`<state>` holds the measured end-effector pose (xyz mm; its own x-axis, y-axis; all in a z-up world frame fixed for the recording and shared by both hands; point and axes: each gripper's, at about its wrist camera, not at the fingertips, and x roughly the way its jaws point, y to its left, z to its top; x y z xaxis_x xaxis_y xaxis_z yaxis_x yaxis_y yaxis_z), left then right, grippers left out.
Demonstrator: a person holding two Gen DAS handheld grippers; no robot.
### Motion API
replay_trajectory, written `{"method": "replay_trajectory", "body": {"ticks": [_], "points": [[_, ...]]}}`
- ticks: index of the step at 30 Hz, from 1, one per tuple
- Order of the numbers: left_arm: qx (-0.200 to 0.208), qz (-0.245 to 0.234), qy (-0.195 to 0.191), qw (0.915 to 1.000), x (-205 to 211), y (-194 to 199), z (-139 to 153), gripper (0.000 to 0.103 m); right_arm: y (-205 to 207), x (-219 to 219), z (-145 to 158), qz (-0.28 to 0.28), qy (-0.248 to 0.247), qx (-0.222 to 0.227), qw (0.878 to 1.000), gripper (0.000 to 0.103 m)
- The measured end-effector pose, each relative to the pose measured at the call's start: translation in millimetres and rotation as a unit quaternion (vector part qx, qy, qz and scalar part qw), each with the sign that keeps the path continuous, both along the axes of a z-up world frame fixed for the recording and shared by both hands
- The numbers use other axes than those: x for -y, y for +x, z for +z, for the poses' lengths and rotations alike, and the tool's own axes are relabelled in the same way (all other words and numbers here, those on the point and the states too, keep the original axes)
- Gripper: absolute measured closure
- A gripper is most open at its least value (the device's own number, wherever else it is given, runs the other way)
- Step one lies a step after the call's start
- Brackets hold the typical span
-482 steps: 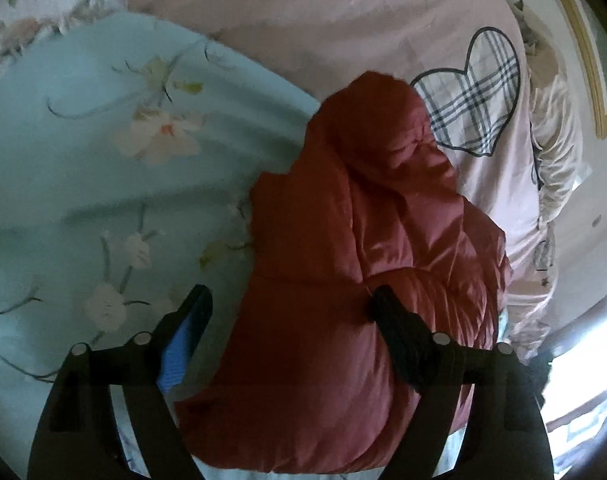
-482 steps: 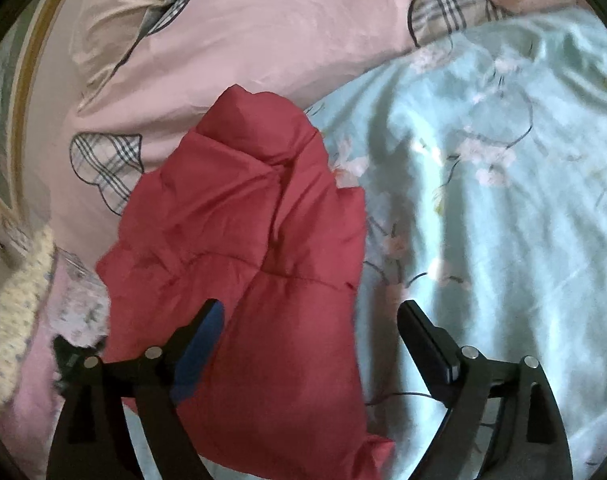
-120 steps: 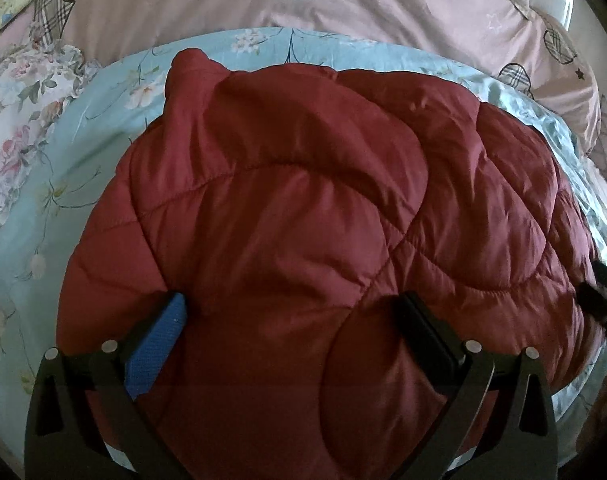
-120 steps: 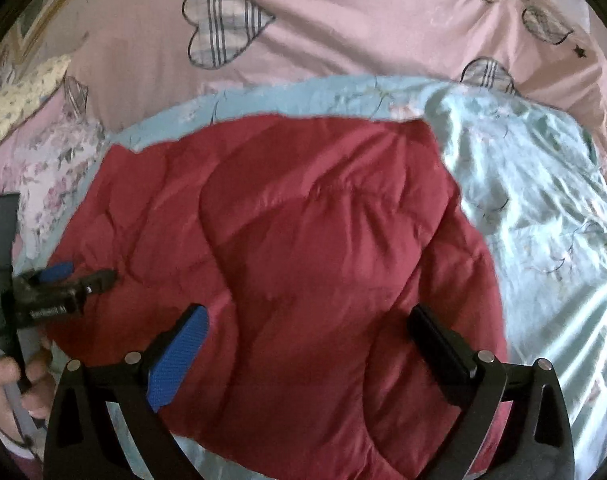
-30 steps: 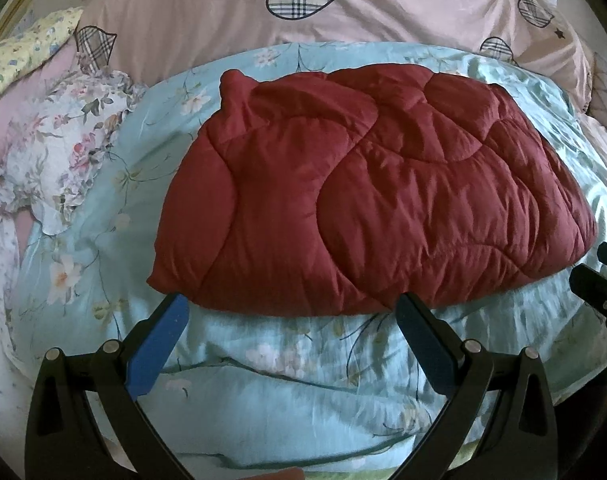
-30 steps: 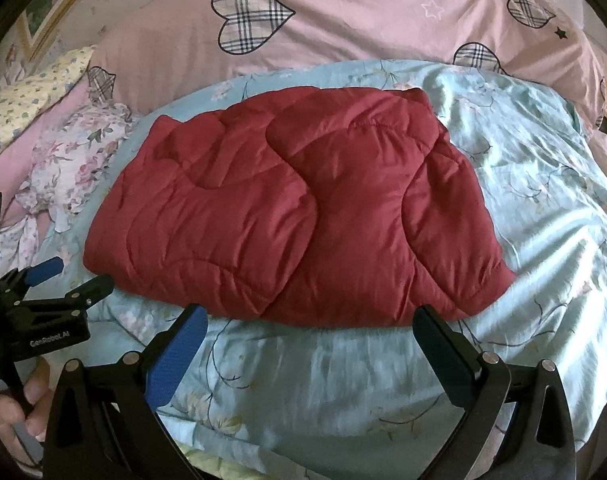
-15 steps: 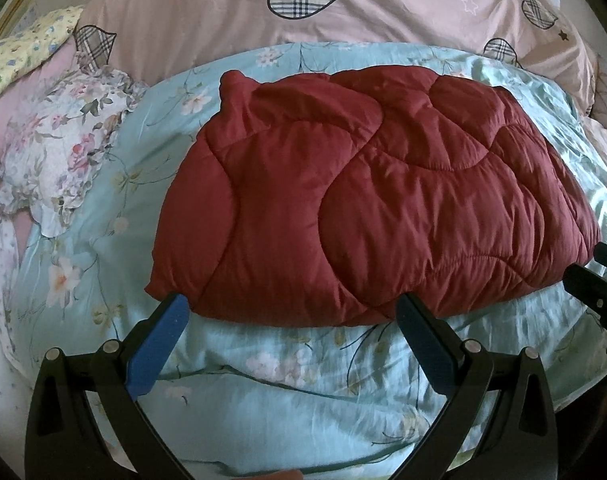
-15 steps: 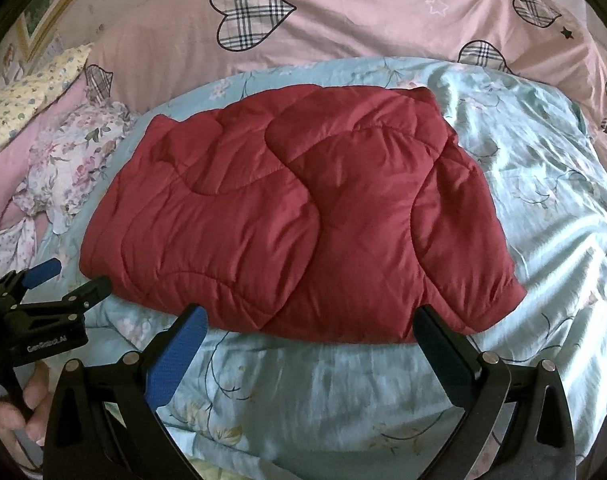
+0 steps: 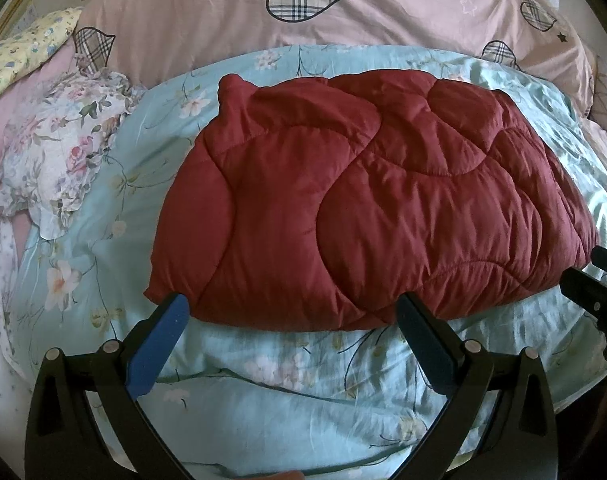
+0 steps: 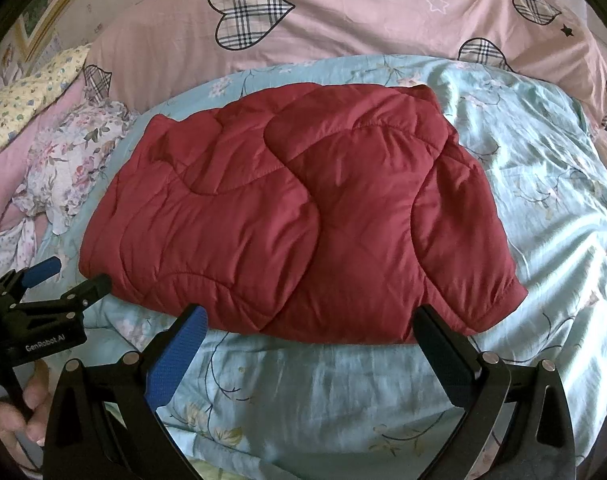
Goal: Fold large clothes
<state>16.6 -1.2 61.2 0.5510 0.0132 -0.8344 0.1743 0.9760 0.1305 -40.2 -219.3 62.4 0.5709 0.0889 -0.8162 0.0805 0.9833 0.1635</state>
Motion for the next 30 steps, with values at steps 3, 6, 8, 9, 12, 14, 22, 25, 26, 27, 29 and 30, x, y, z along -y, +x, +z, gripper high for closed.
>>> {"method": "replay_trajectory", "body": {"ticks": [3,6,8,9,12,14,22,25,26,27,29,30], "points": [[0.0,0.001,0.0,1.0,0.6,-0.5,0.5,0.0,-1.0,0.6,0.5,0.0,0.001,0.0,1.0,0.0],[0.001,0.0,0.0,1.0,0.5,-0.5,0.9,0.0,-2.0,0.1,0.9,0.0,0.001,0.001,1.0,0.0],[0.002,0.0,-0.001,1.0,0.9,-2.2,2.1,0.0,-2.0,0.1,0.6,0.0,0.001,0.0,1.0,0.0],[0.003,0.0,-0.001,1.0,1.0,-2.3,2.7,0.0,-2.1,0.2,0.5,0.0,0.002,0.001,1.0,0.0],[0.005,0.0,-0.001,1.0,1.5,-3.1,4.0,0.0,-2.5,-0.2,1.1,0.0,0.002,0.001,1.0,0.0],[0.005,0.0,-0.001,1.0,1.4,-3.3,3.9,0.0,-2.8,-0.6,1.3,0.0,0.002,0.001,1.0,0.0],[0.01,0.002,-0.001,0.9999,-0.1,-3.8,5.1,0.0,-3.8,-1.4,2.6,-0.001,0.003,0.002,1.0,0.0],[0.009,0.004,-0.003,0.9999,-0.4,-3.3,5.1,0.0,-3.6,-0.8,2.2,0.0,0.004,0.001,1.0,0.0],[0.009,0.004,-0.003,0.9999,-0.6,-3.2,4.9,0.0,-3.8,-0.9,2.4,0.0,0.004,0.001,1.0,0.0],[0.01,0.004,-0.003,0.9999,-0.5,-3.1,4.9,0.0,-3.9,-1.5,3.1,0.0,0.004,0.001,1.0,0.0],[0.009,0.004,-0.003,0.9999,-0.6,-3.2,4.9,0.0,-3.9,-1.5,3.2,0.0,0.004,0.001,1.0,0.0],[0.009,0.004,-0.003,0.9999,-0.7,-2.9,4.8,0.0,-4.0,-1.7,3.4,0.0,0.004,0.001,1.0,0.0]]}}
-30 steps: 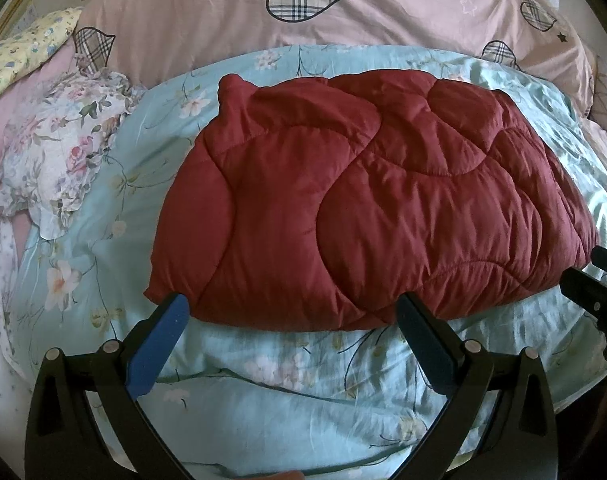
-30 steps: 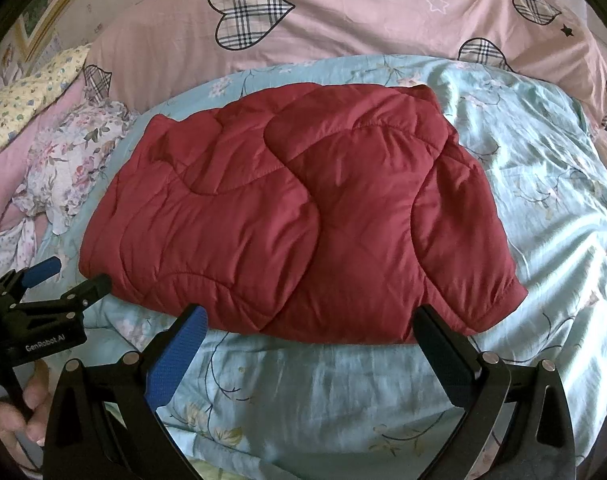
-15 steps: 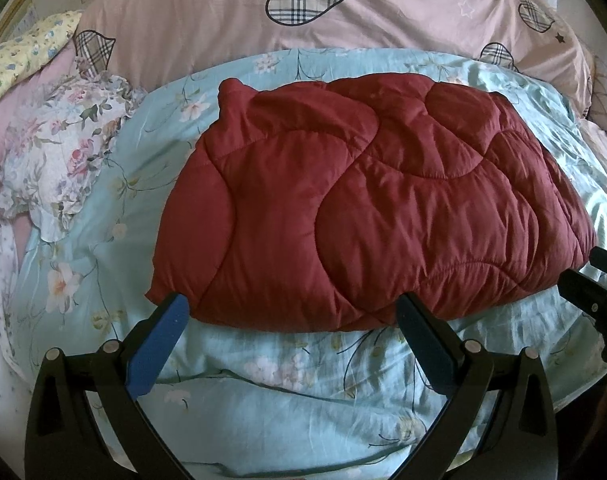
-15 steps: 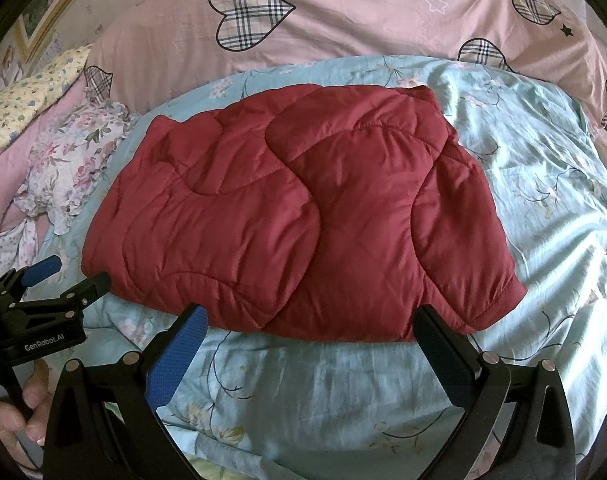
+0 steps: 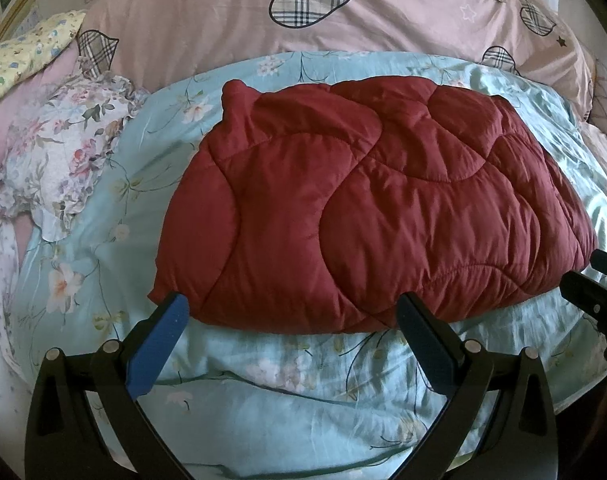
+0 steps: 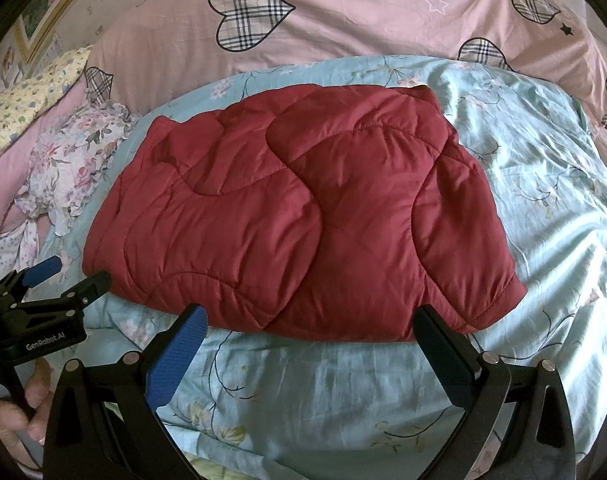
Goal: Fold large clothes
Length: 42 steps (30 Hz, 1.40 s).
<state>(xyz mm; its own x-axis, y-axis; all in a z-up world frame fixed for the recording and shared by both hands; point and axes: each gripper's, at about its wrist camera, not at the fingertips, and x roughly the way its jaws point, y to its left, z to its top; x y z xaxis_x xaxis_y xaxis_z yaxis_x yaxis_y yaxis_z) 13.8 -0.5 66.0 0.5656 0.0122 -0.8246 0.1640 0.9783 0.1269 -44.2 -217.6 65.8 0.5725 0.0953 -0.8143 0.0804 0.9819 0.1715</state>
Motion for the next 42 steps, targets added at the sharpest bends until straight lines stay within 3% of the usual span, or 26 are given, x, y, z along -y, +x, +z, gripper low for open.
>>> {"method": "replay_trajectory", "body": {"ticks": [42], "points": [[-0.003,-0.003,-0.003,1.0,-0.6,6.1,-3.7,0.0,2.2,0.5,-2.8,-0.003,0.008,-0.001,1.0,0.0]]}}
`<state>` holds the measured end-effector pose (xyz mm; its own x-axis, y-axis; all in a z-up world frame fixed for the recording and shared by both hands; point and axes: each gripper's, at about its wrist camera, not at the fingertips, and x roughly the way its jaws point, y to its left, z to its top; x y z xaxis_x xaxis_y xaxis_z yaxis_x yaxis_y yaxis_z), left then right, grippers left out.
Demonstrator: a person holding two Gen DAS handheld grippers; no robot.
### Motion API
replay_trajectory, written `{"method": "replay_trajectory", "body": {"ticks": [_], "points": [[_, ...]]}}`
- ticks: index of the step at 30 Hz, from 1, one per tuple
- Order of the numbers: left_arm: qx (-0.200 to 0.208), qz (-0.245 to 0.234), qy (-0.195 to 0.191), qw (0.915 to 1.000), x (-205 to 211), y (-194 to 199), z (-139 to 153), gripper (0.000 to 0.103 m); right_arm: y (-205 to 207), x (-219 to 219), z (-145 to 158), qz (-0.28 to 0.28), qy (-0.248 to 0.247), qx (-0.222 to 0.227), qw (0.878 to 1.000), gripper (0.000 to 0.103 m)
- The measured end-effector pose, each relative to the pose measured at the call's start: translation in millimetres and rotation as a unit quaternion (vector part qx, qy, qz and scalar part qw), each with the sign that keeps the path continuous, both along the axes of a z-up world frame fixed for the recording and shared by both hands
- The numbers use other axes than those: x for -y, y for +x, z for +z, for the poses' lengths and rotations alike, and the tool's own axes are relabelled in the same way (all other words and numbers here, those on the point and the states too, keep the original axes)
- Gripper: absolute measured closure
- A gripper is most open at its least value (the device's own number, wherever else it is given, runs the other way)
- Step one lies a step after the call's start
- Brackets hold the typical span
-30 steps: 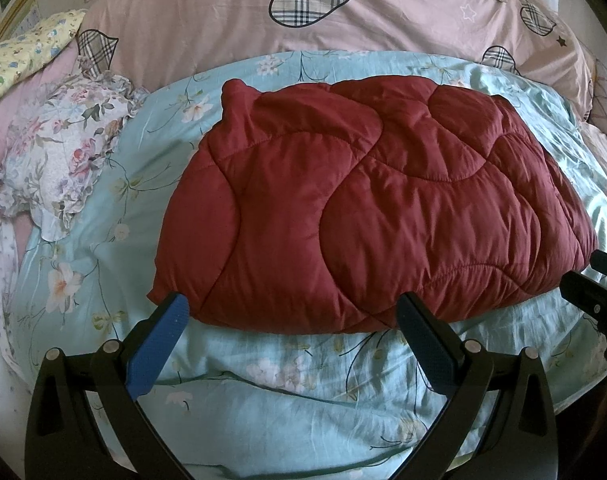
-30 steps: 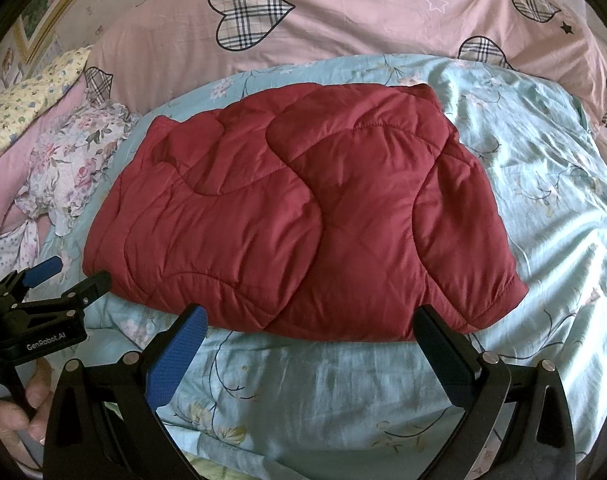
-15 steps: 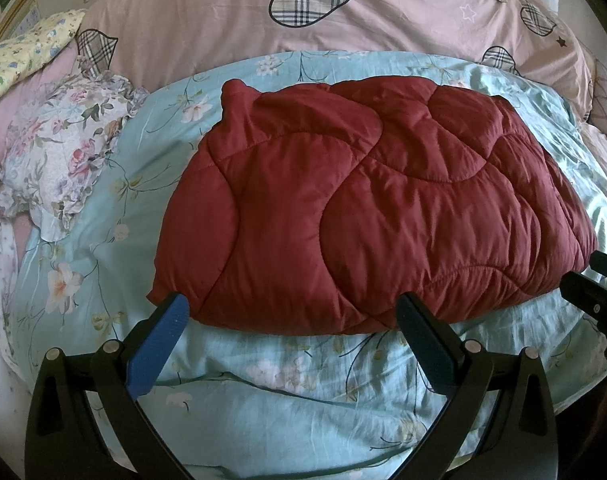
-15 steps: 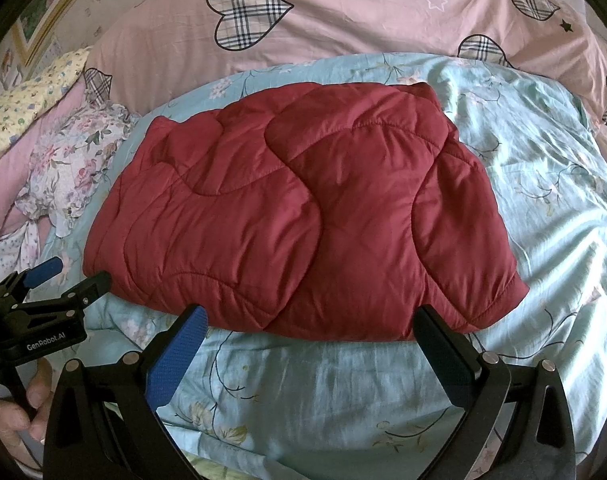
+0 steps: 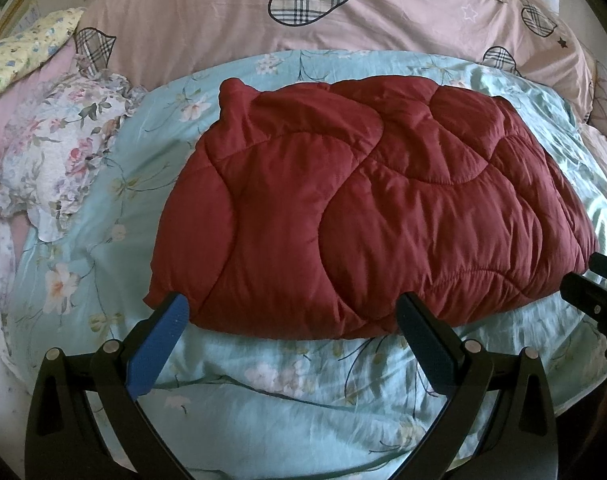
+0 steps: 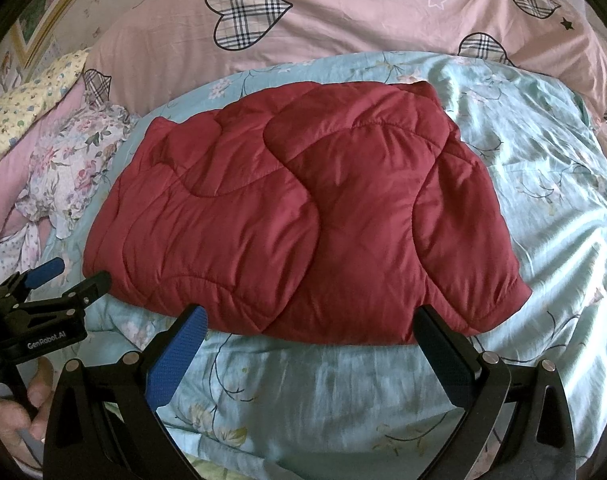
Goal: Fold large clothes
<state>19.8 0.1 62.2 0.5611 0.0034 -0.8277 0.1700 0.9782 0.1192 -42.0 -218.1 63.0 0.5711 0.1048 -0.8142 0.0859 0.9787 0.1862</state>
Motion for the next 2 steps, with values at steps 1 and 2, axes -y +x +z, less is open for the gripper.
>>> {"method": "replay_trajectory", "body": {"ticks": [1,2], "points": [[-0.001,-0.001,-0.002,1.0,0.4,0.7,-0.4,0.0,0.7,0.0,-0.3,0.0,0.002,0.001,1.0,0.0],[-0.002,-0.002,-0.005,1.0,0.1,1.7,-1.0,0.0,1.9,1.1,-1.0,0.001,0.004,0.001,1.0,0.0]]}}
